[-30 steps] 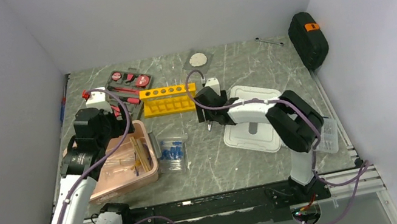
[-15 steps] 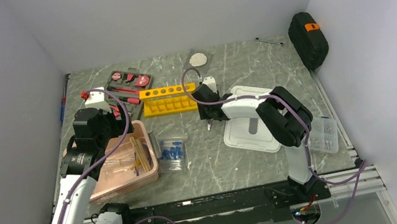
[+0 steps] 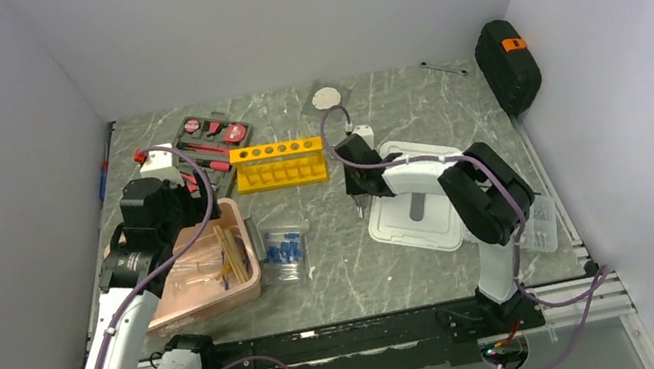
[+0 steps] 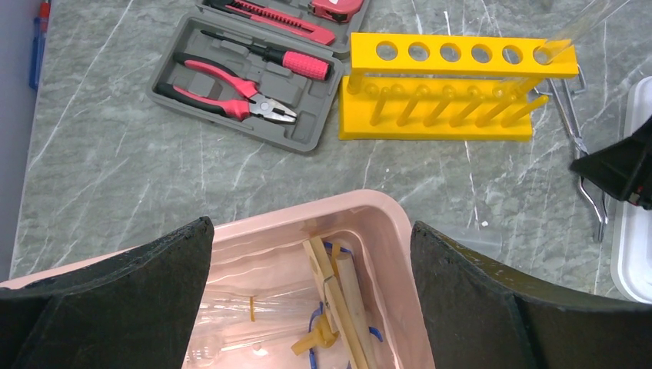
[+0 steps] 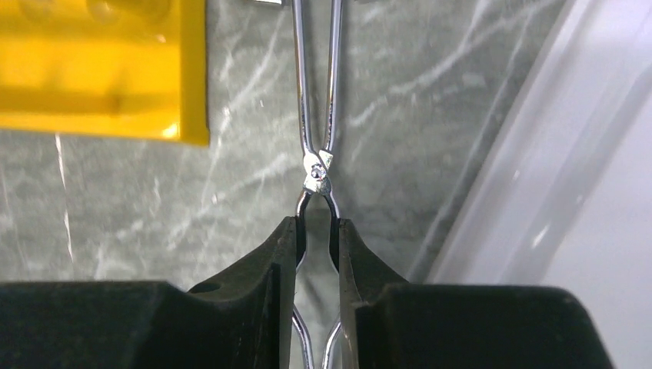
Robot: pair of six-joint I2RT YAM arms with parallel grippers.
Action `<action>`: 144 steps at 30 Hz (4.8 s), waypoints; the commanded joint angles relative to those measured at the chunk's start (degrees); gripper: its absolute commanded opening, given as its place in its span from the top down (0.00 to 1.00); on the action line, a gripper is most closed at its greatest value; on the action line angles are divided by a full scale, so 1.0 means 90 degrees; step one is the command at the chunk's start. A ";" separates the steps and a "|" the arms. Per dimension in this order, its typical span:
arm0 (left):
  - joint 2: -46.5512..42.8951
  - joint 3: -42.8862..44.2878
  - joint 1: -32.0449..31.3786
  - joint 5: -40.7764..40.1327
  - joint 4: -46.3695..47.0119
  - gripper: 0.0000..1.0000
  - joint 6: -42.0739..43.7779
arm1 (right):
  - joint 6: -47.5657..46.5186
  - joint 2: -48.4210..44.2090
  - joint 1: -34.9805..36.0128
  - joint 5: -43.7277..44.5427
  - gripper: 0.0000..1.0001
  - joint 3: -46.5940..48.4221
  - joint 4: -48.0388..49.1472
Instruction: Organize the chemistry lab equipment
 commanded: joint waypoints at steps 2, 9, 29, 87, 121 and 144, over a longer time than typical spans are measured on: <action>-0.0094 0.0009 0.0024 0.0089 0.0221 0.01 0.0006 | 0.0060 -0.0888 0.0027 -0.0328 1.00 -0.0557 -0.0144; -0.0175 -0.0050 0.0026 0.0031 0.0307 0.01 0.0014 | 0.0161 -0.2196 0.0019 -0.0270 1.00 -0.1626 0.0443; 0.0048 0.0258 -0.1200 0.2797 0.2148 0.01 -0.2021 | -0.0604 -0.5795 0.0557 -0.0286 1.00 -0.3488 0.2064; 0.0065 0.1007 -0.0535 0.1880 0.0606 1.00 -0.3331 | -0.2221 -0.5772 0.2568 0.0332 0.07 -0.3393 0.3106; -0.1041 0.1798 0.1637 -0.0473 -0.1409 1.00 -0.2904 | -0.2036 -0.6106 0.2548 0.0851 0.05 -0.4036 0.3138; -0.1160 -0.0228 0.1681 -0.0756 -0.0560 1.00 -0.3556 | -0.2027 -0.6121 0.2539 0.0733 0.05 -0.4143 0.3229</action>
